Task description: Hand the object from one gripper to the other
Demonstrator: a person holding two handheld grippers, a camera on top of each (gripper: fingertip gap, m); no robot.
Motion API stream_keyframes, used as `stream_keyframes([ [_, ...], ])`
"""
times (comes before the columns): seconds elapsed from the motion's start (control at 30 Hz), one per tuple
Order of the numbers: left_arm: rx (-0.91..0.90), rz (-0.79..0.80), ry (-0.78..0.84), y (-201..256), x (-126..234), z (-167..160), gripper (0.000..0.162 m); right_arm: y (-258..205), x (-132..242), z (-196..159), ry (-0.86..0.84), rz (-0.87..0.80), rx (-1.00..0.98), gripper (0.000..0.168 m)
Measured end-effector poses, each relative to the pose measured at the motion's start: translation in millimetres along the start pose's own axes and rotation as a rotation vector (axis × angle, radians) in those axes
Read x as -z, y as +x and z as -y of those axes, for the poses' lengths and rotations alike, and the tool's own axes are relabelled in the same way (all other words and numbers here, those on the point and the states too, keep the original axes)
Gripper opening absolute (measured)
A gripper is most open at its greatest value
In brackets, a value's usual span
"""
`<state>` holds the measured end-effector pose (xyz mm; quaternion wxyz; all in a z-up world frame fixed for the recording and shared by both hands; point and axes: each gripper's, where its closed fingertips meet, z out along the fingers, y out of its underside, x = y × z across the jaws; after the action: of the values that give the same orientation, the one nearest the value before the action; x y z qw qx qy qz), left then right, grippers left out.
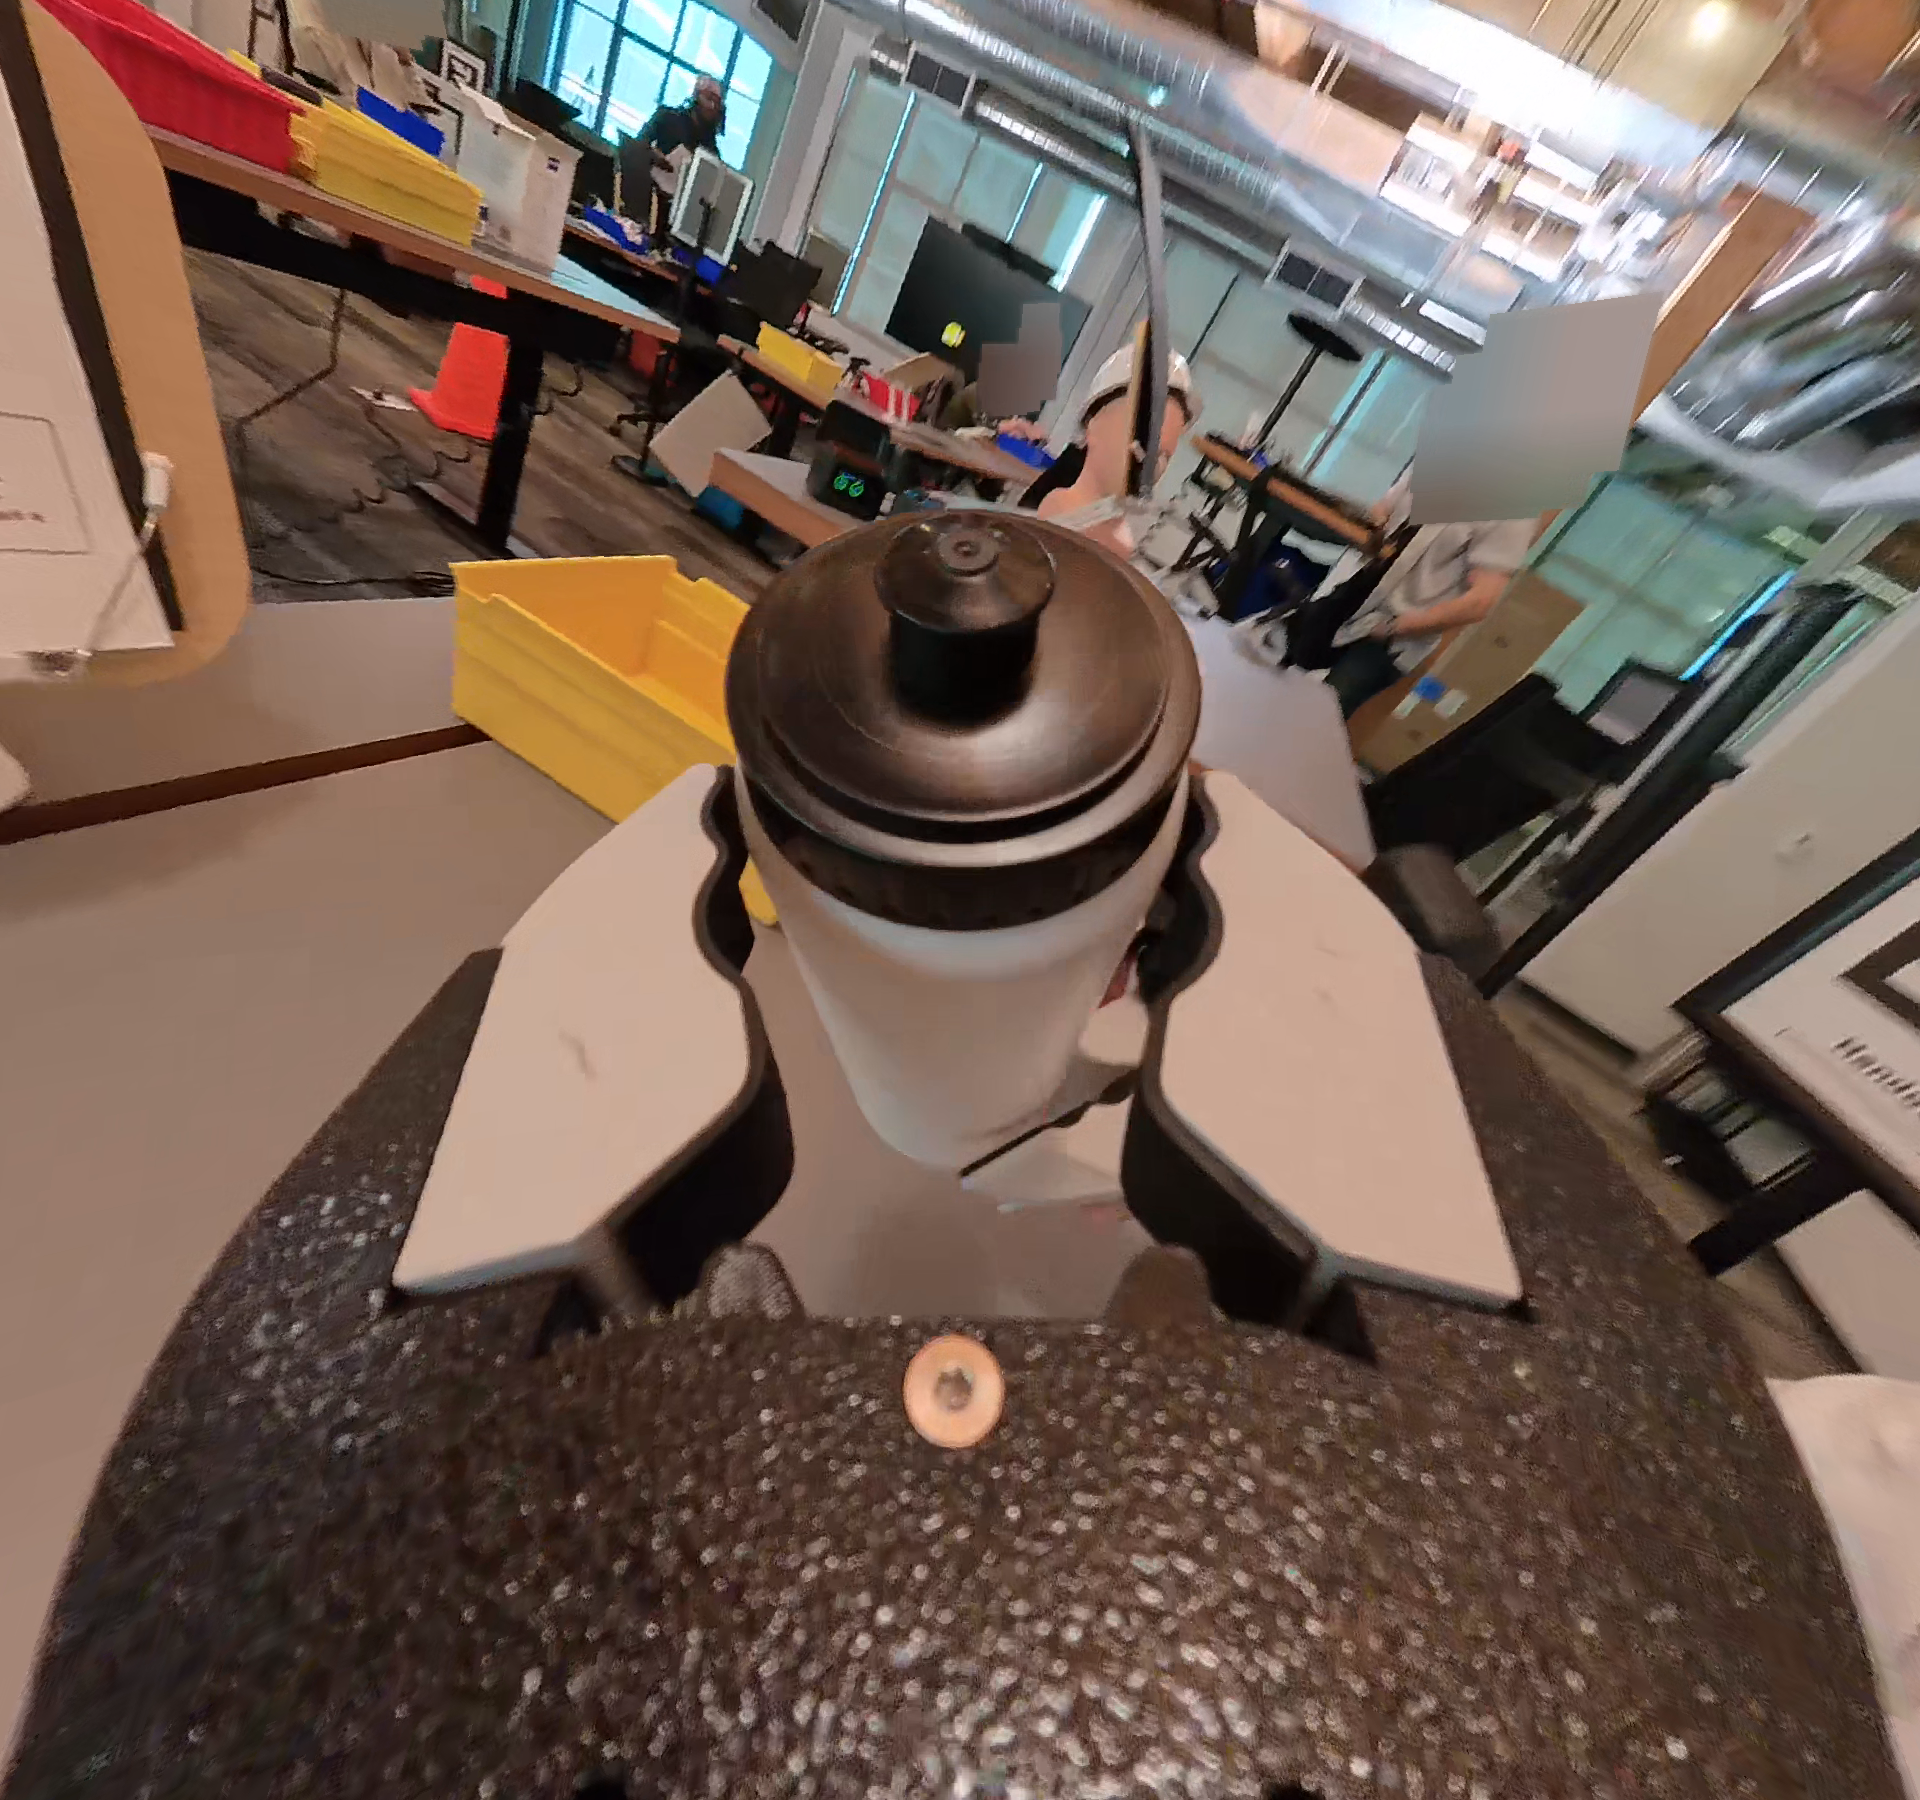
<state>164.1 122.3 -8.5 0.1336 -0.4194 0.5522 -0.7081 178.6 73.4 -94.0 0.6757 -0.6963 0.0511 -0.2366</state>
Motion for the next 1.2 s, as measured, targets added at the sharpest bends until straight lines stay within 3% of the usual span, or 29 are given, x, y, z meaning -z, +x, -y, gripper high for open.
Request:
stream_keyframes([
  [0.2, 0.103, -0.029, 0.012, -5.5, 1.2, -3.1, 0.08, -0.6, 3.6, -5.1, 0.06, -0.015, 0.064, 0.09],
  [0.4, 0.084, -0.071, -0.051, -1.0, 1.7, -11.0, 0.081, 3.0, 12.8, -4.2, 0.04, 0.011, 0.136, 0.089],
  [0.43, 0.045, -0.056, -0.068, -1.6, 2.6, -11.7, 0.087, 3.0, 14.6, -3.8, 0.035, 0.025, 0.141, 0.089],
  [0.57, -0.208, 0.033, -0.268, -7.0, 12.0, -20.2, 0.109, 4.8, 24.0, -5.6, 0.006, 0.05, 0.225, 0.089],
  [0.77, -0.352, -0.026, -0.693, -1.5, 28.7, -40.5, 0.11, 4.9, 30.5, -2.4, -0.061, 0.013, 0.466, 0.089],
  [0.87, -0.346, -0.004, -0.803, -10.3, 32.6, -50.6, 0.108, 0.8, 29.4, 1.0, -0.076, -0.006, 0.558, 0.089],
  [0.97, -0.298, -0.023, -0.81, -12.5, 31.9, -56.8, 0.095, -3.3, 27.7, 4.5, -0.074, -0.007, 0.587, 0.089],
  [1.2, -0.223, -0.076, -0.725, -21.4, 31.2, -68.8, 0.093, -7.5, 28.4, -3.8, -0.072, 0.04, 0.557, 0.091],
])
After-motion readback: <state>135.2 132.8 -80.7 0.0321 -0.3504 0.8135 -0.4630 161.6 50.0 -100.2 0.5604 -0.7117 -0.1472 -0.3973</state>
